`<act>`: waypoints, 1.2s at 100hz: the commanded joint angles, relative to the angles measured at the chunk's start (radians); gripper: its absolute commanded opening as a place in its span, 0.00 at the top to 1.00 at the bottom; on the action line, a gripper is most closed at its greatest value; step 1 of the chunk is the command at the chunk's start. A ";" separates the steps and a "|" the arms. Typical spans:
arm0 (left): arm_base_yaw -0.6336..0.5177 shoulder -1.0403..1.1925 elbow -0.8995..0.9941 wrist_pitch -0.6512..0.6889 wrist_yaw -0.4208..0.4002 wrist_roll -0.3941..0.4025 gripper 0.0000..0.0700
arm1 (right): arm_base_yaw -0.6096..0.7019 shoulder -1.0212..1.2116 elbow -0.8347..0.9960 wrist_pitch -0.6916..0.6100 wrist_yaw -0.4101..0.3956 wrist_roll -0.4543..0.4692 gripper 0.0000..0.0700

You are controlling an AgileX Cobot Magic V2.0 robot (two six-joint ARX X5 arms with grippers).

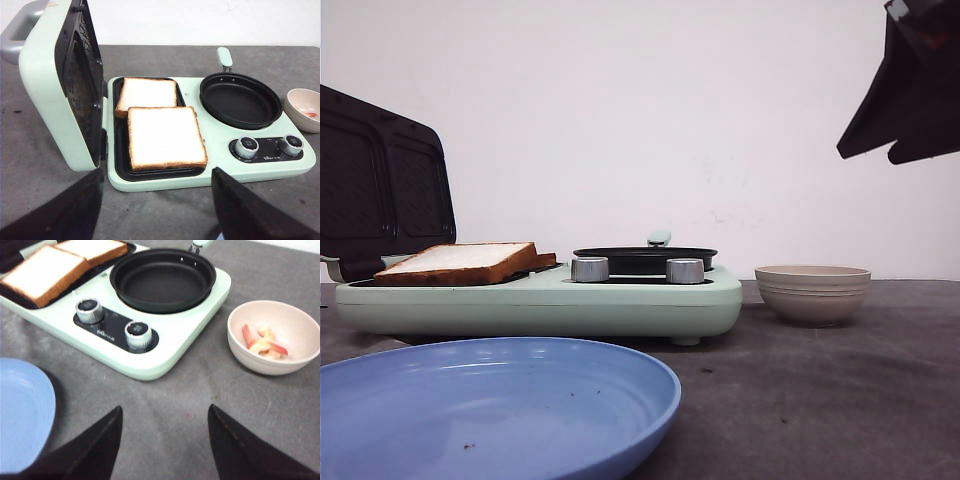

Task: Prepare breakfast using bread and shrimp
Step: 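Move the left gripper to the press lid handle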

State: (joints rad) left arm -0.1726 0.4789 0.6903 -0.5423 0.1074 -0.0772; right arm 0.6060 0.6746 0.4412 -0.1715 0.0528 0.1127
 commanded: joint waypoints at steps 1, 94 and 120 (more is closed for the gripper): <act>0.000 0.003 0.006 0.010 -0.003 0.001 0.50 | 0.005 0.003 0.008 0.023 0.000 0.016 0.52; 0.217 0.398 0.588 -0.024 0.111 -0.388 0.49 | 0.005 0.002 0.008 0.003 -0.005 0.071 0.52; 0.451 0.549 0.618 0.020 0.304 -0.517 0.49 | 0.005 0.003 0.008 -0.040 -0.011 0.071 0.52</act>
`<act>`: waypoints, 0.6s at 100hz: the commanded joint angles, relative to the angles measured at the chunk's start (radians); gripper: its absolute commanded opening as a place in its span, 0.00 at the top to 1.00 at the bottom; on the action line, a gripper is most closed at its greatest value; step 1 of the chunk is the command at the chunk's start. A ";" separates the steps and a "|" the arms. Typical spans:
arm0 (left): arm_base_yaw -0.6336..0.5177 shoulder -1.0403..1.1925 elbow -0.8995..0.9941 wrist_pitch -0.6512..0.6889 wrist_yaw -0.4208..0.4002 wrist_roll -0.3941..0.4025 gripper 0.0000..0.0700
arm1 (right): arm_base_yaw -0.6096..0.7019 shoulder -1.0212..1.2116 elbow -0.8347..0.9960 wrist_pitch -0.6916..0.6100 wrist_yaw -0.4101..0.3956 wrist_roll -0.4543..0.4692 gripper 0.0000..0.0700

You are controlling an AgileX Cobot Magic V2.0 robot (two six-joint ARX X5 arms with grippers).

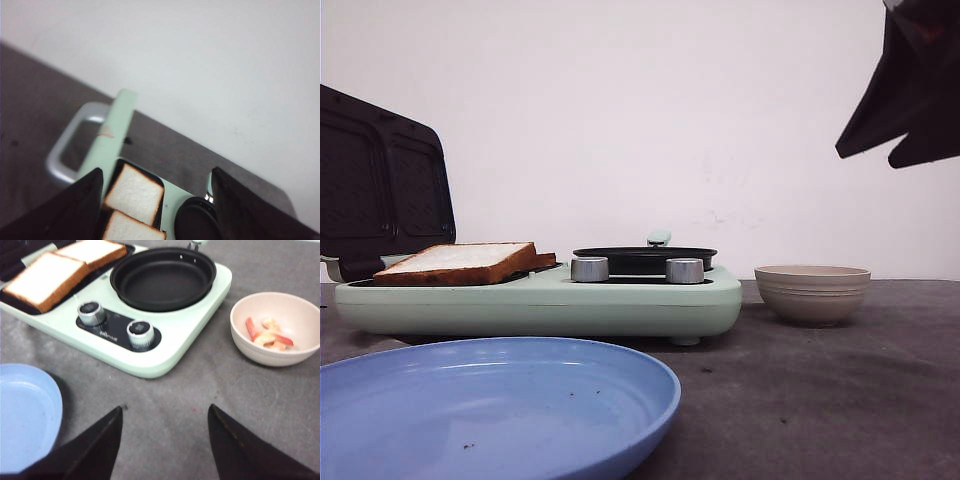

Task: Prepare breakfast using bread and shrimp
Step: 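Move the left gripper to the press lid handle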

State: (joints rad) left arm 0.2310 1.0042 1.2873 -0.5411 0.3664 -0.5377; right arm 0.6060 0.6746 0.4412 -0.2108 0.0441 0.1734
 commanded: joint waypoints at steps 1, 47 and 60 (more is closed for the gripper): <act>0.058 0.029 0.021 0.021 0.053 -0.059 0.49 | 0.005 0.003 0.008 -0.003 -0.003 0.011 0.52; 0.207 0.283 0.021 0.037 0.216 -0.153 0.50 | 0.005 0.003 0.008 -0.009 -0.002 0.011 0.52; 0.206 0.332 0.021 0.048 0.236 -0.147 0.50 | 0.005 0.003 0.008 0.000 -0.002 0.011 0.52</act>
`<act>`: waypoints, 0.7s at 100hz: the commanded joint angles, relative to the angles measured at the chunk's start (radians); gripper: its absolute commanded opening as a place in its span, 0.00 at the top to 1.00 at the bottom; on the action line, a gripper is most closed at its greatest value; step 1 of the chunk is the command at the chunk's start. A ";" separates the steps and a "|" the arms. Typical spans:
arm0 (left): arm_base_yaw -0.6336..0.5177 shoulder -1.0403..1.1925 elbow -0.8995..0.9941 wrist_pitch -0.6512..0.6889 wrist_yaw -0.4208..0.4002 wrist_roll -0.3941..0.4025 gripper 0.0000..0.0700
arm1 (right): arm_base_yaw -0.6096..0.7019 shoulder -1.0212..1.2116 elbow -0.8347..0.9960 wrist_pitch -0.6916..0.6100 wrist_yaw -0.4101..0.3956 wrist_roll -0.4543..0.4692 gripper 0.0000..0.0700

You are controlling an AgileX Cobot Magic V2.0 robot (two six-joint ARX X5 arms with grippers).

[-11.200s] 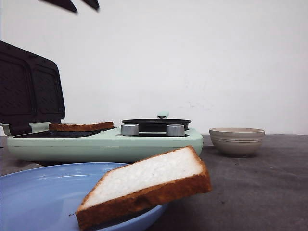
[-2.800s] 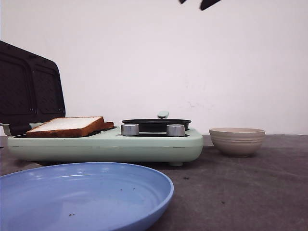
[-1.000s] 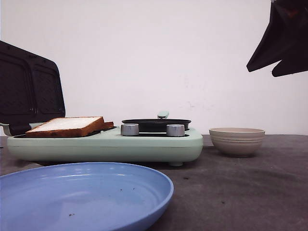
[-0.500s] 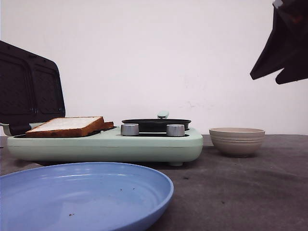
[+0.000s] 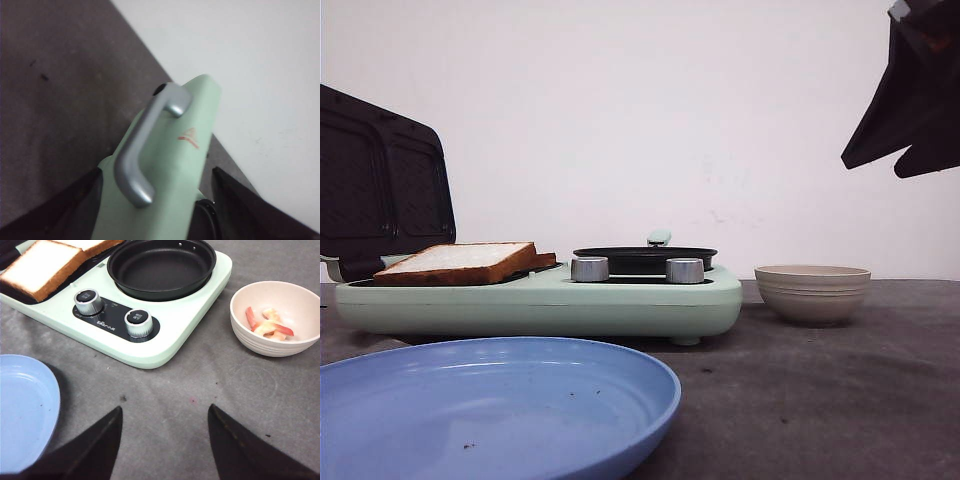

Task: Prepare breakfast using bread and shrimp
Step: 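Move the left gripper to the press lid handle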

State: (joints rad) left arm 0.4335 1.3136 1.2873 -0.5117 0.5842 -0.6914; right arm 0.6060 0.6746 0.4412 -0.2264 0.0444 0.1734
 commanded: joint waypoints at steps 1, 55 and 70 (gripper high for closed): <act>0.004 0.026 0.021 0.021 0.020 0.006 0.50 | 0.005 0.003 0.008 0.016 -0.002 0.011 0.52; -0.071 0.198 0.021 0.093 0.081 -0.002 0.50 | 0.005 0.003 0.008 0.018 -0.002 0.030 0.52; -0.087 0.212 0.021 0.126 0.061 -0.002 0.50 | 0.005 0.003 0.008 0.017 -0.002 0.030 0.52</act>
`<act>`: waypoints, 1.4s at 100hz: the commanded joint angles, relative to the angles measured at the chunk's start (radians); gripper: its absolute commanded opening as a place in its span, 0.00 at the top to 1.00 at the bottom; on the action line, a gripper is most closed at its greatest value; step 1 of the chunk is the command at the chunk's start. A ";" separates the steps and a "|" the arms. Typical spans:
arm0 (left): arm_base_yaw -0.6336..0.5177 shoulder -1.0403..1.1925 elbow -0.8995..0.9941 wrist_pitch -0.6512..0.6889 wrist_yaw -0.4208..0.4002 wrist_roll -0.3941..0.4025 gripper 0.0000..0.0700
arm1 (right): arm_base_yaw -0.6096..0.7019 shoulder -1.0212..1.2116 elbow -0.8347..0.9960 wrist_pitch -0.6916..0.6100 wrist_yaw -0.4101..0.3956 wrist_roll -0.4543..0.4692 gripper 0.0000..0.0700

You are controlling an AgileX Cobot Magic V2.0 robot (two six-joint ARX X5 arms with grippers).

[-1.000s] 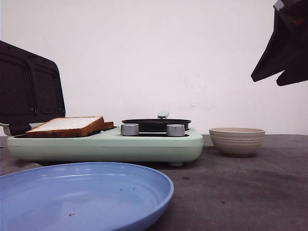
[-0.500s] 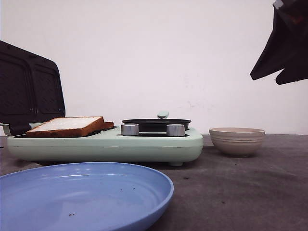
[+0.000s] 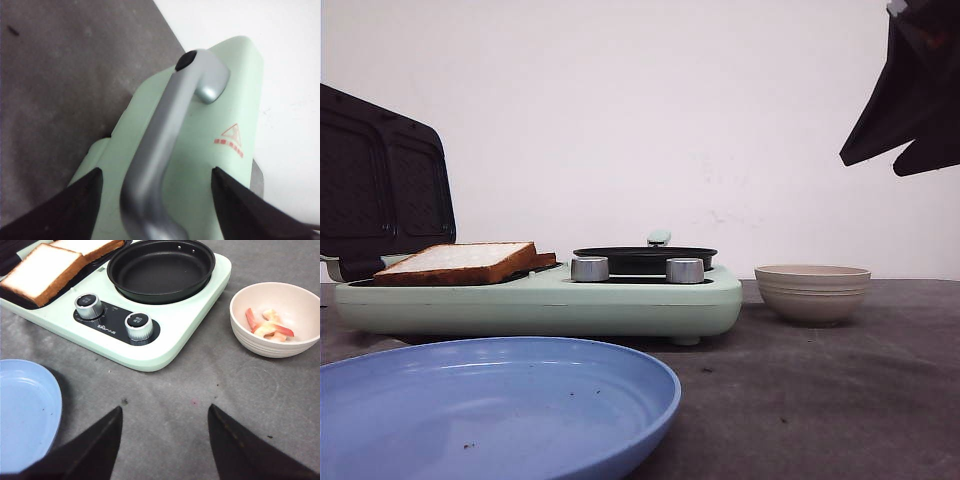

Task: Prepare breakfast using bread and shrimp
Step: 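Move the left gripper to the press lid handle, then push the press lid down over the bread with the left gripper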

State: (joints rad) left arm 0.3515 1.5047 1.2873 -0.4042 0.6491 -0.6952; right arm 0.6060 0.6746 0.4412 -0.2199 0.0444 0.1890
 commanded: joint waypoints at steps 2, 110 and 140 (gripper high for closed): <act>-0.007 0.022 0.021 0.021 -0.005 0.002 0.51 | 0.005 0.003 0.008 0.011 -0.002 0.014 0.52; -0.174 0.052 0.021 0.000 -0.055 0.143 1.00 | 0.005 0.003 0.008 0.010 -0.002 0.047 0.52; -0.305 0.052 0.021 -0.062 -0.161 0.266 1.00 | 0.005 0.003 0.008 0.009 -0.003 0.067 0.52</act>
State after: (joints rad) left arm 0.0574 1.5181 1.3163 -0.4282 0.5369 -0.5209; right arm 0.6060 0.6746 0.4412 -0.2203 0.0444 0.2359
